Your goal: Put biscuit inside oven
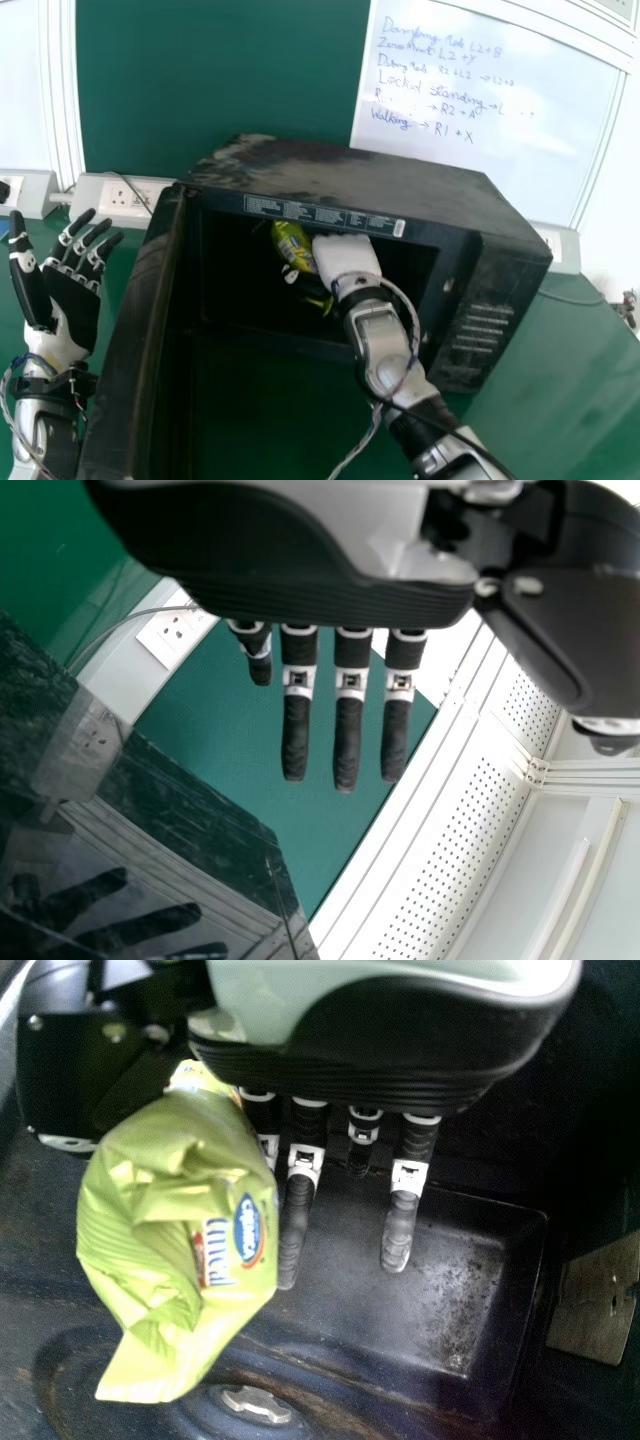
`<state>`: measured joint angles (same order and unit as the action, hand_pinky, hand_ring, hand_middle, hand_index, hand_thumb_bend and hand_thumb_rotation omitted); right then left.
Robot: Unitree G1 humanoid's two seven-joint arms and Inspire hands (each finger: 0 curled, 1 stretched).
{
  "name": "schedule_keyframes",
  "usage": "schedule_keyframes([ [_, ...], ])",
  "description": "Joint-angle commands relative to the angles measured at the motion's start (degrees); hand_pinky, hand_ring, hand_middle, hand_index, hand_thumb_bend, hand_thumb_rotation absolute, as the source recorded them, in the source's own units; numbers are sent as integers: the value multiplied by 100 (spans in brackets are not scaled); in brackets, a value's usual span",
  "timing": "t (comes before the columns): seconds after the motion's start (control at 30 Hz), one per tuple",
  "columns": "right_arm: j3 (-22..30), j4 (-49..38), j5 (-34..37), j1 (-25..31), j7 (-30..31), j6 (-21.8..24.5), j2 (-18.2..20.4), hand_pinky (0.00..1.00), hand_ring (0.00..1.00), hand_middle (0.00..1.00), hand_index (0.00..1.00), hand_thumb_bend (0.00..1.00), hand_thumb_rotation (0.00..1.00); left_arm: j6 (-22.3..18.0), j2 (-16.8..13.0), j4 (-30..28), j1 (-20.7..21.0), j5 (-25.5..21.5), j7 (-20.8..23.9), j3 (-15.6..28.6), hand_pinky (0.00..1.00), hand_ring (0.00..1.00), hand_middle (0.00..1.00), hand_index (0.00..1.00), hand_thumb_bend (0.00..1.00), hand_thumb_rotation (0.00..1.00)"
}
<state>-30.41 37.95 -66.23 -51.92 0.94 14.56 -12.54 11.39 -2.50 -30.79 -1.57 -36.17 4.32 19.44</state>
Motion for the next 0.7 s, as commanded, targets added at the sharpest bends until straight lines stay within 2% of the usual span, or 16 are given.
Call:
schedule_keyframes([
  [0.0,-35,211,127,-318,-287,-41,59,49,47,48,49,53,0,-34,11,8,20,-8,-19,-9,65,64,65,67,75,52],
  [0.1,-100,441,229,-429,-421,-47,89,58,57,56,47,52,0,-3,6,-19,18,-10,6,-13,65,64,65,68,75,52],
  [0.17,-142,612,275,-518,-465,-48,118,63,62,64,48,52,8,1,-7,-15,19,-5,2,-8,65,64,65,68,74,52],
  [0.27,-201,858,350,-636,-653,-73,164,62,63,66,49,52,12,3,-10,-14,21,-16,6,1,65,63,64,67,74,53],
  [0.37,-220,1097,468,-756,-782,-117,213,54,55,59,49,52,12,14,4,-29,22,-29,29,-1,65,63,64,66,73,53],
  [0.43,-272,1239,486,-845,-789,-91,235,49,51,50,49,53,4,19,9,-43,20,-18,45,-8,65,63,64,67,74,52],
  [0.5,-306,1363,519,-920,-807,-80,253,41,44,43,50,53,1,8,20,-48,19,-17,45,-15,65,63,64,67,73,52],
  [0.67,-436,1710,566,-1057,-1054,-156,246,33,39,41,51,53,0,-2,20,-50,10,22,31,-42,65,64,65,67,72,54],
])
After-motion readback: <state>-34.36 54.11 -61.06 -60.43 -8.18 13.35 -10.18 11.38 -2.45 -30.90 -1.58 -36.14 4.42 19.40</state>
